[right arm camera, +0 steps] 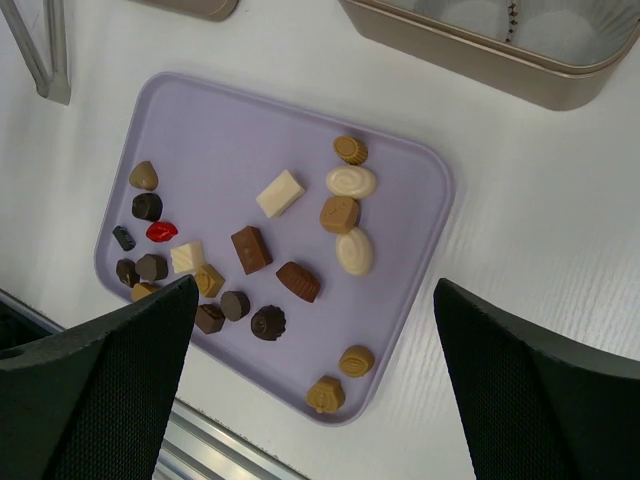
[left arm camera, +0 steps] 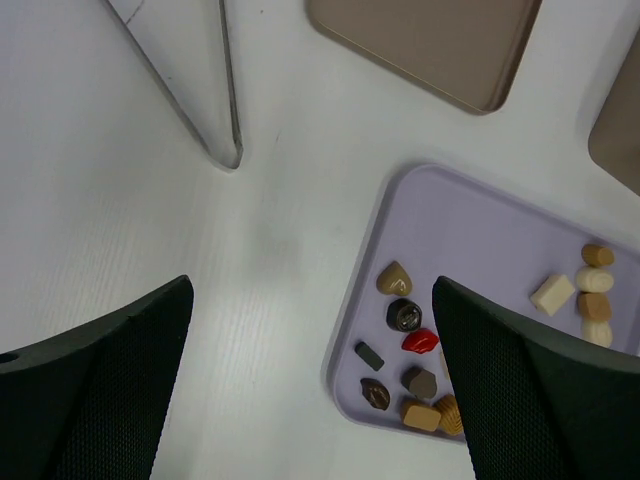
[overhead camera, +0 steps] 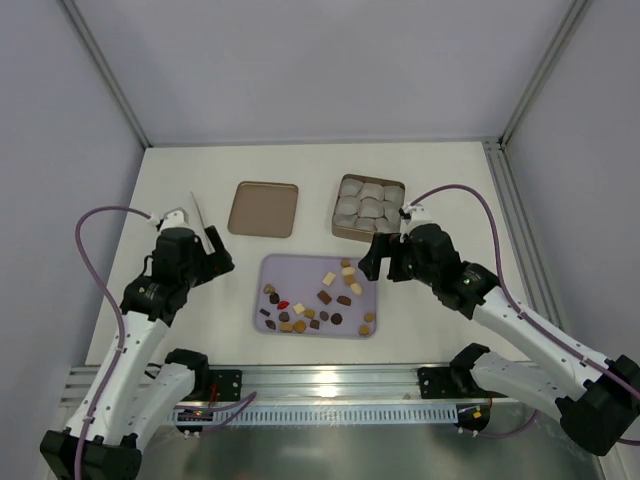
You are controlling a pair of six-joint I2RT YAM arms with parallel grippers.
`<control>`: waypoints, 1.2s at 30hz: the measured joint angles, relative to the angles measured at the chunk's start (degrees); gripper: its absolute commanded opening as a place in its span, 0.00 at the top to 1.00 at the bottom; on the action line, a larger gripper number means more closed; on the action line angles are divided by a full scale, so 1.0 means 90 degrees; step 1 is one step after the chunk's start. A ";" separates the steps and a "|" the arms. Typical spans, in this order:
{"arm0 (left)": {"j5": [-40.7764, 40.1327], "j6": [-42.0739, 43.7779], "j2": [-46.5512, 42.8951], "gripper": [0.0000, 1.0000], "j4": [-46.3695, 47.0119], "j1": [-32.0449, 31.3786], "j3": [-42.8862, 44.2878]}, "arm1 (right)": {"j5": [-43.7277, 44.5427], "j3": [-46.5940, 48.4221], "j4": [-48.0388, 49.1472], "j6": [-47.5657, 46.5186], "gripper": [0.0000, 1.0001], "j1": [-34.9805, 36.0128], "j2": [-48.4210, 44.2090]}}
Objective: Pack the chocolate
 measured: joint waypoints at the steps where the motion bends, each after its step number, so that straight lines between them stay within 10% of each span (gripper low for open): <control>1: -0.0044 0.0000 0.0027 0.01 -0.0012 0.0000 0.0002 | 0.0007 0.0024 -0.0002 -0.0024 0.00 0.0000 0.0002; 36: 0.0066 0.0342 0.5717 0.00 0.0374 0.1778 0.2591 | -0.0495 0.0731 -0.0415 -0.0617 0.00 -0.0002 0.0668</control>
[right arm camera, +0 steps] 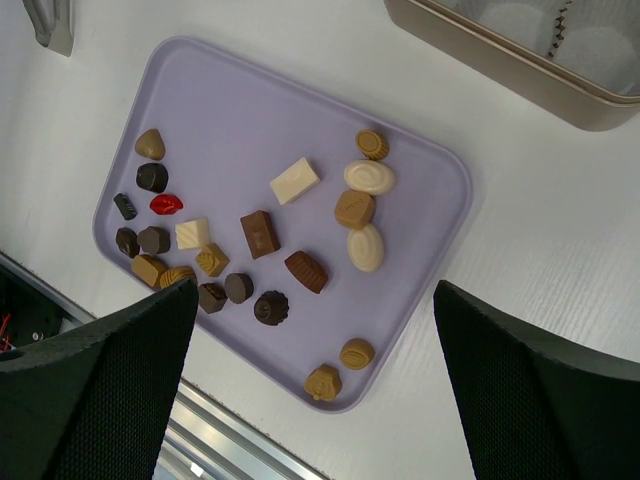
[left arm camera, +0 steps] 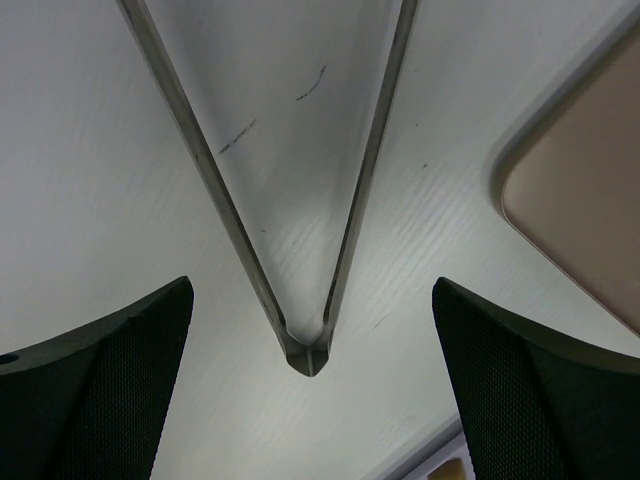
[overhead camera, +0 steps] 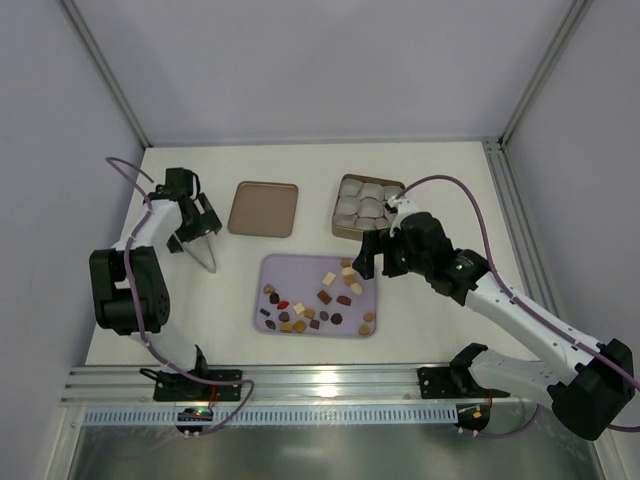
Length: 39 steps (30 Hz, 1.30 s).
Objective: Pack the chocolate
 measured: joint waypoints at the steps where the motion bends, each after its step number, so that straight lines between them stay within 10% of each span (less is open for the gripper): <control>1: -0.0007 0.0000 0.0102 0.00 -0.0002 0.0024 0.0029 | 0.0002 0.0000 -0.0015 0.0000 0.00 0.0000 -0.0015; 20: -0.0061 0.0002 0.1285 0.03 -0.0017 0.0240 0.0367 | 0.0032 -0.0002 -0.0051 -0.0002 0.00 0.0000 -0.0177; 31: 0.0058 -0.0017 0.1464 0.44 0.0080 0.0243 0.0442 | 0.0032 -0.0036 -0.0058 -0.0002 0.00 0.0000 -0.0250; 39: 0.0187 -0.0012 0.1418 0.55 0.0070 0.0245 0.0423 | 0.0051 -0.0068 -0.0066 -0.0002 0.00 0.0000 -0.0262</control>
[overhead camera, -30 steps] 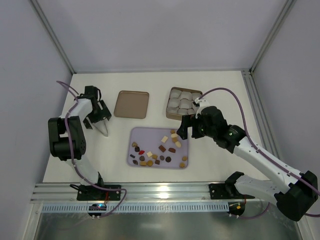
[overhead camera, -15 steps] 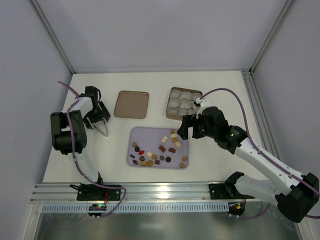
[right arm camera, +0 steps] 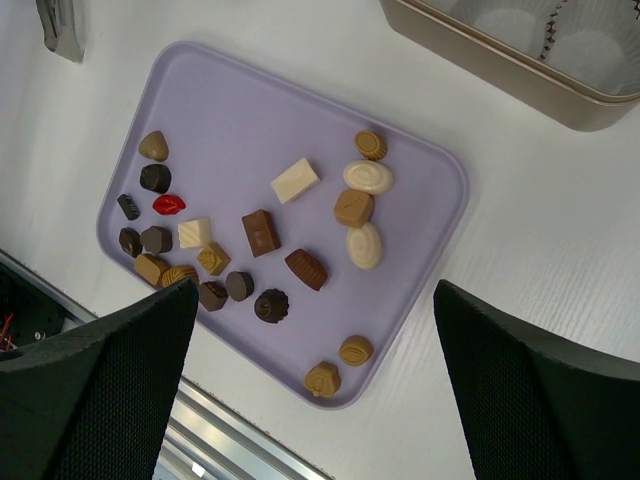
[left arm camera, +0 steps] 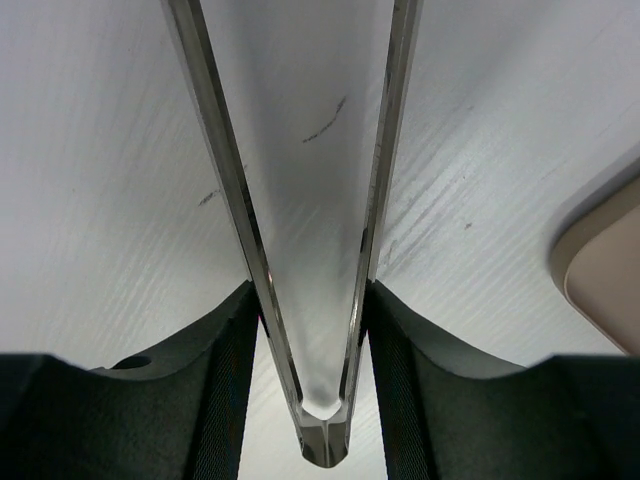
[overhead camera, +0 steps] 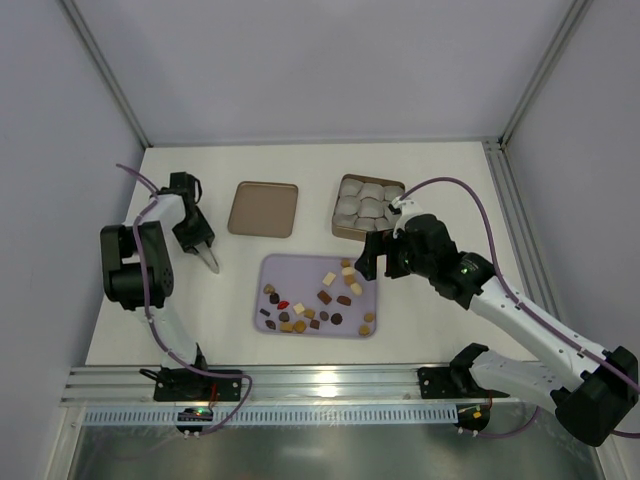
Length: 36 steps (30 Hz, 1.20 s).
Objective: Pack the chocolate
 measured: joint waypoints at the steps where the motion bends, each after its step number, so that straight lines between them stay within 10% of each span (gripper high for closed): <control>1: 0.0029 0.0000 -0.0058 0.55 -0.0019 -0.0002 -0.0024 | 0.0005 0.0000 0.0000 0.0000 0.00 0.0000 0.0000; 36: 0.0063 0.0364 -0.3665 0.52 -0.1246 -0.0347 -0.0576 | 0.0284 0.0211 -0.0197 -0.0024 0.00 0.0000 0.0342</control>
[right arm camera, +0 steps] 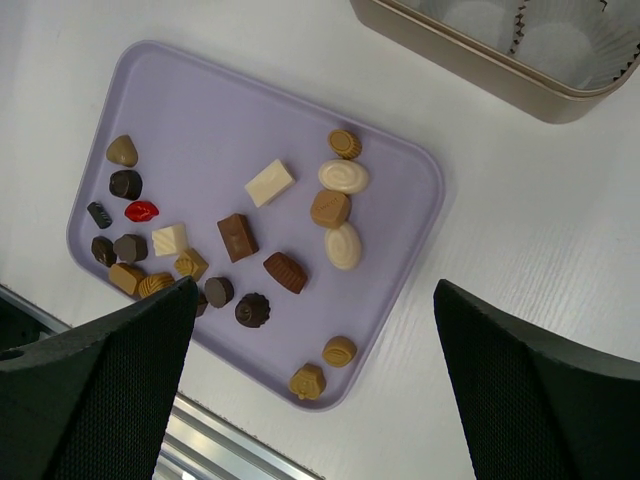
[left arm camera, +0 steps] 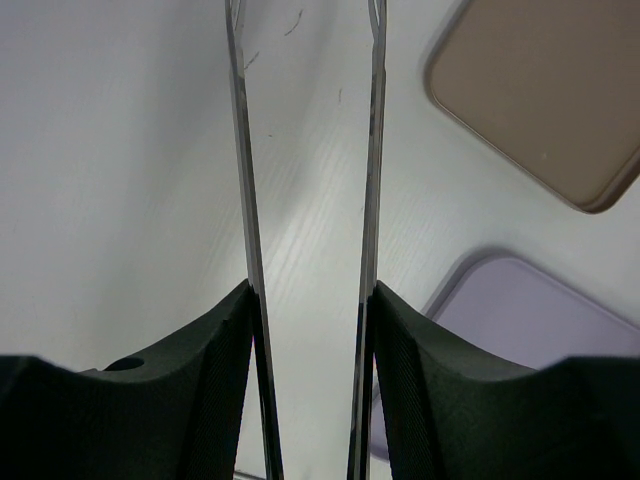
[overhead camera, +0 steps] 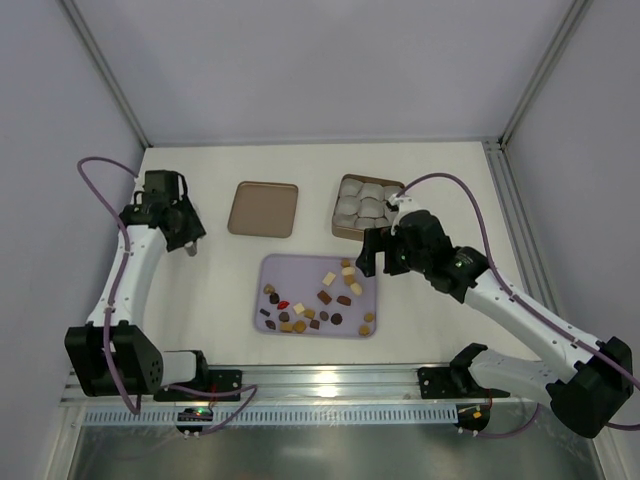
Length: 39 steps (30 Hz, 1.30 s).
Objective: Pack the chocolate
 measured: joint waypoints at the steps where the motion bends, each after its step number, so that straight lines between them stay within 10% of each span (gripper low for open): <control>1: -0.0012 0.0005 -0.0022 0.52 -0.0053 -0.0061 0.0053 | 0.0032 0.0022 -0.0012 0.0002 0.00 0.0000 0.0000; 39: -0.0257 -0.0369 -0.0075 0.52 -0.0925 -0.3631 0.1202 | 0.0988 0.0393 -0.0801 0.0058 0.00 0.0000 -0.0474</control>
